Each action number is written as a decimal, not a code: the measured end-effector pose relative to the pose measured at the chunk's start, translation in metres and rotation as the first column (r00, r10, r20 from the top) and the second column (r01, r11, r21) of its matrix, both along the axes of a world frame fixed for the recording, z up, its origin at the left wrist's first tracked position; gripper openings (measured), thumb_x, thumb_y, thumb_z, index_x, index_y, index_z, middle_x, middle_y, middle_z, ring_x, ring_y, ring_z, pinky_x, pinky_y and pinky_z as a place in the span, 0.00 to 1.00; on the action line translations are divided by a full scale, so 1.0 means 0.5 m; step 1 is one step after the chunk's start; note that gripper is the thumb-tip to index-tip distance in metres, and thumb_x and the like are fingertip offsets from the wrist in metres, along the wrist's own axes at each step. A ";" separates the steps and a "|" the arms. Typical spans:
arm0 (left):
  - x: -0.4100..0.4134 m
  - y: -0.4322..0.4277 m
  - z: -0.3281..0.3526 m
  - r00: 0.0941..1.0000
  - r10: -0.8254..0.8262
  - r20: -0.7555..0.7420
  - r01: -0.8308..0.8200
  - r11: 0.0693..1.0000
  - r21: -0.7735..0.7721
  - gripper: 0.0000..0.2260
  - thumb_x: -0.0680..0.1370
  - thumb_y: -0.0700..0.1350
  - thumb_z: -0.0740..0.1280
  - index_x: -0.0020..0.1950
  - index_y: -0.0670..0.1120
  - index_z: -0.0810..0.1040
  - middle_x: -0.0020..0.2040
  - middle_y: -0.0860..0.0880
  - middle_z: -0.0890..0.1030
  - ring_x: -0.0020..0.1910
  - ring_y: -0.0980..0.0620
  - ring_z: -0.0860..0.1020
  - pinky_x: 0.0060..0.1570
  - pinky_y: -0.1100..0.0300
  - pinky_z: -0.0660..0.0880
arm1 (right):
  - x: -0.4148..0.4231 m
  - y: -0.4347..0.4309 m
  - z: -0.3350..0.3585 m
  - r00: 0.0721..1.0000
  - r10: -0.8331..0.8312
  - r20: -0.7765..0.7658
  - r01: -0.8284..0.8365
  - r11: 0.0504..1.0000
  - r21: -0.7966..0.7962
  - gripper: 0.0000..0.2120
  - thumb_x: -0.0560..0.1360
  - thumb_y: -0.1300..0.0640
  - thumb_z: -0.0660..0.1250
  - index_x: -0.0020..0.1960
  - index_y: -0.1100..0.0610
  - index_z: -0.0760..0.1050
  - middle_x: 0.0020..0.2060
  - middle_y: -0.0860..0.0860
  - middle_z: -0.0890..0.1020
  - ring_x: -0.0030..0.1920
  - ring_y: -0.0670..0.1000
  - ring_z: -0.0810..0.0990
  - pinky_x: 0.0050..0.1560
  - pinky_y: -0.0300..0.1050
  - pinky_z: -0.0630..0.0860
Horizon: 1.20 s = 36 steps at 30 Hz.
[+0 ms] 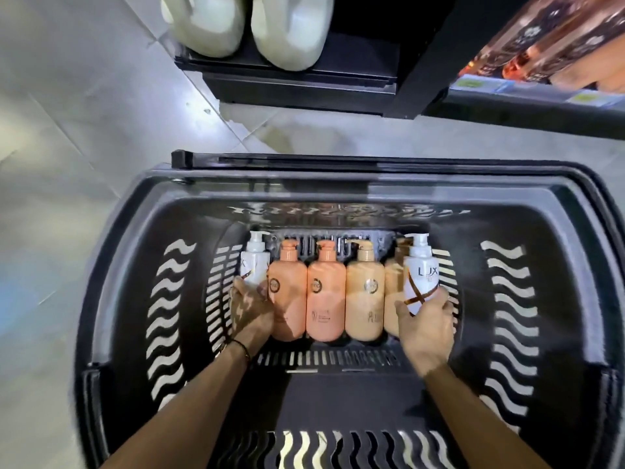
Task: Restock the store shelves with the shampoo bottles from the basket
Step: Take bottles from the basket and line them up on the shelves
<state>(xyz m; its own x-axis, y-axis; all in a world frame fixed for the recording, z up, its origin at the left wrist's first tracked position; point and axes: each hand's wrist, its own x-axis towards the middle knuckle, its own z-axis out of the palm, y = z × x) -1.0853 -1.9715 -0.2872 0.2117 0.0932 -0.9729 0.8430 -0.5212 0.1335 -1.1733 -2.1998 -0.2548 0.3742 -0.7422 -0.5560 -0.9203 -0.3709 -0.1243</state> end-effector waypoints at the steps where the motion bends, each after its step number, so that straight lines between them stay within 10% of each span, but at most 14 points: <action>1: 0.001 -0.005 0.002 0.997 -0.054 0.054 0.051 0.997 0.053 0.20 0.70 0.55 0.79 0.36 0.48 0.69 0.33 0.50 0.75 0.43 0.44 0.79 0.38 0.68 0.78 | 0.000 -0.004 0.000 1.000 -0.015 0.006 0.015 1.000 0.005 0.32 0.76 0.53 0.75 0.70 0.66 0.63 0.62 0.69 0.76 0.60 0.69 0.77 0.57 0.60 0.74; 3: 0.005 -0.017 -0.004 0.988 0.020 0.152 -0.046 0.984 0.170 0.18 0.82 0.41 0.66 0.36 0.49 0.62 0.36 0.49 0.69 0.38 0.47 0.73 0.48 0.61 0.74 | -0.003 -0.008 0.008 0.998 -0.045 0.039 0.043 0.998 0.044 0.29 0.76 0.53 0.74 0.68 0.64 0.65 0.61 0.67 0.78 0.60 0.68 0.77 0.58 0.59 0.75; 5: 0.011 -0.023 0.027 0.971 -0.081 0.225 0.028 0.972 0.232 0.18 0.82 0.39 0.65 0.36 0.50 0.62 0.36 0.52 0.68 0.34 0.57 0.66 0.36 0.66 0.70 | -0.008 -0.010 0.027 0.994 -0.063 0.087 0.055 0.994 0.089 0.28 0.75 0.54 0.75 0.68 0.63 0.67 0.61 0.64 0.78 0.61 0.65 0.77 0.60 0.56 0.74; 9: 0.010 -0.030 0.083 0.932 -0.089 0.350 -0.066 0.910 0.408 0.12 0.84 0.46 0.64 0.58 0.36 0.73 0.55 0.37 0.76 0.56 0.45 0.79 0.55 0.63 0.70 | -0.017 -0.003 0.091 0.987 -0.073 0.140 0.052 0.988 0.148 0.27 0.74 0.54 0.76 0.66 0.61 0.69 0.59 0.61 0.78 0.59 0.62 0.77 0.59 0.53 0.74; 14: -0.024 0.018 0.213 0.904 -0.226 0.364 0.154 0.964 0.216 0.11 0.84 0.45 0.63 0.59 0.38 0.70 0.56 0.35 0.78 0.55 0.36 0.80 0.52 0.49 0.79 | -0.016 0.017 0.233 0.972 -0.102 0.210 0.055 0.975 0.216 0.24 0.71 0.52 0.78 0.59 0.55 0.69 0.53 0.54 0.78 0.52 0.57 0.78 0.53 0.50 0.76; 31: -0.048 0.048 0.988 0.900 0.057 0.432 0.013 0.988 -0.157 0.15 0.83 0.56 0.63 0.64 0.48 0.72 0.50 0.51 0.80 0.43 0.58 0.77 0.36 0.71 0.74 | 0.007 0.009 0.918 0.951 0.010 0.310 -0.137 0.911 0.389 0.23 0.68 0.44 0.79 0.55 0.54 0.74 0.47 0.49 0.80 0.48 0.53 0.80 0.45 0.44 0.76; 36: -0.054 0.005 1.221 0.877 0.313 0.363 -0.162 0.906 -0.391 0.21 0.72 0.57 0.73 0.57 0.42 0.82 0.46 0.44 0.88 0.41 0.49 0.85 0.40 0.57 0.81 | 0.003 -0.025 1.141 0.866 -0.043 0.498 -0.229 0.852 0.471 0.24 0.69 0.45 0.79 0.60 0.47 0.75 0.48 0.38 0.84 0.51 0.42 0.82 0.48 0.33 0.78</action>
